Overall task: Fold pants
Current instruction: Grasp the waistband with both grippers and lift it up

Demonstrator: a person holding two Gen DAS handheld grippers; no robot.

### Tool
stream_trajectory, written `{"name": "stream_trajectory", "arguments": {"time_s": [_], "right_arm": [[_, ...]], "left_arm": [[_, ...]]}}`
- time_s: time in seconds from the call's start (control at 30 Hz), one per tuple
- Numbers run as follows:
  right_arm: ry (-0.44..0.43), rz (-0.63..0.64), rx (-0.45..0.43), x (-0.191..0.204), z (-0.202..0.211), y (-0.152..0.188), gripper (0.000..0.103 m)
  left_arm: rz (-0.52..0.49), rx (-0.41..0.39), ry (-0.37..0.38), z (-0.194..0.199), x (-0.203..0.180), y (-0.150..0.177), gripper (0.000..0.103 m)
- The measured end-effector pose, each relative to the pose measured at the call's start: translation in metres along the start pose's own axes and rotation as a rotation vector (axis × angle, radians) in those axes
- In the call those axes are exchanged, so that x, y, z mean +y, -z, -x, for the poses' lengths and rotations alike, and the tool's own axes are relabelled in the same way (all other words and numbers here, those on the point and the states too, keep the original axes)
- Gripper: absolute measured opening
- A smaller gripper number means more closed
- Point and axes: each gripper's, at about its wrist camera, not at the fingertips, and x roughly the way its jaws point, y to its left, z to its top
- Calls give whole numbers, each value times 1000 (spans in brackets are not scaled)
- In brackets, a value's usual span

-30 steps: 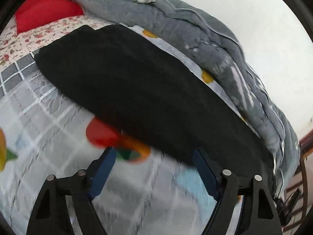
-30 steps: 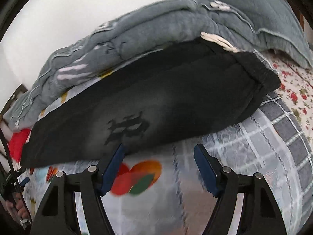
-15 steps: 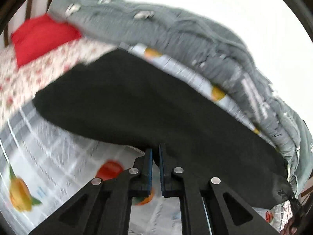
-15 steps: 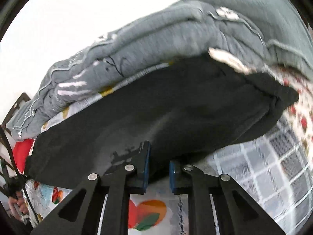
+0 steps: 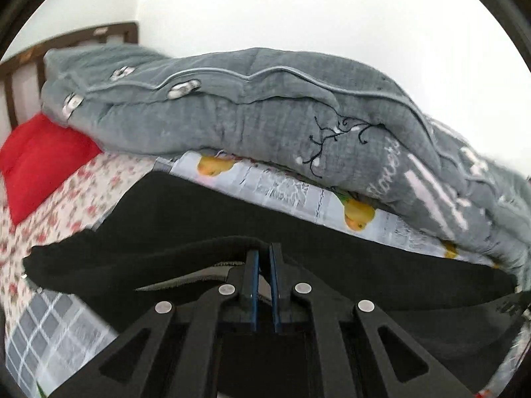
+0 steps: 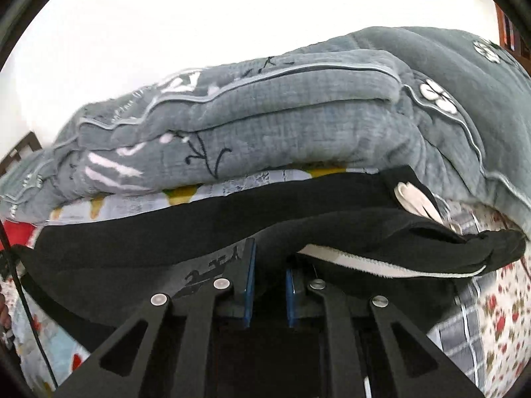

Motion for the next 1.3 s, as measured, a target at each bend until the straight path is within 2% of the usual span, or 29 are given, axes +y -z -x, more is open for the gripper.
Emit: {"name": "stream_trajectory", "arguments": {"time_s": [0.1, 0.17, 0.23, 0.3, 0.33, 0.37, 0.4, 0.43, 0.47, 0.53, 0.63, 0.73, 0.87, 1.0, 1.03, 1.1, 1.2, 1.3], "right_arm": [[44, 34, 12, 9, -27, -10, 14], [80, 69, 27, 14, -46, -14, 17], [85, 85, 79, 17, -62, -14, 31], [92, 94, 100, 19, -66, -9, 33], [94, 99, 95, 20, -64, -6, 34], [92, 104, 87, 20, -59, -3, 36], [89, 105, 81, 19, -53, 1, 45], [80, 100, 70, 18, -43, 6, 52], [68, 92, 61, 16, -35, 10, 54], [42, 80, 52, 11, -16, 22, 55], [46, 82, 51, 5, 8, 42, 55], [29, 41, 73, -7, 24, 65, 57], [13, -16, 103, -27, 37, 98, 58], [-18, -72, 159, -42, 36, 128, 60], [-20, -84, 175, -45, 35, 134, 60], [-26, -96, 190, -48, 32, 142, 60], [-26, -106, 182, -47, 29, 140, 62], [-71, -169, 183, -54, 19, 134, 64]], "left_arm": [[-44, -1, -39, -27, -17, -4, 7], [-41, 15, -34, -39, -22, -4, 8], [-23, 33, -31, -48, -26, -5, 14], [-26, 61, -23, -51, -31, -5, 21], [-32, 58, -11, -48, -34, -4, 28], [-38, 53, -4, -43, -35, -2, 42], [-46, 46, -4, -36, -37, 1, 54], [-50, 35, -5, -29, -38, 3, 75], [-53, 12, -4, -19, -38, 5, 77], [-72, -34, 1, 3, -38, 13, 77], [-101, -8, 2, 27, -35, 32, 78], [-59, 60, 52, 40, -25, 60, 78], [53, 176, 123, 45, -3, 109, 78], [129, 280, 140, 39, 20, 144, 77], [150, 299, 150, 36, 25, 147, 77], [179, 279, 176, 32, 34, 146, 77], [231, 266, 212, 21, 41, 140, 73], [295, 245, 255, 8, 49, 134, 67]]}}
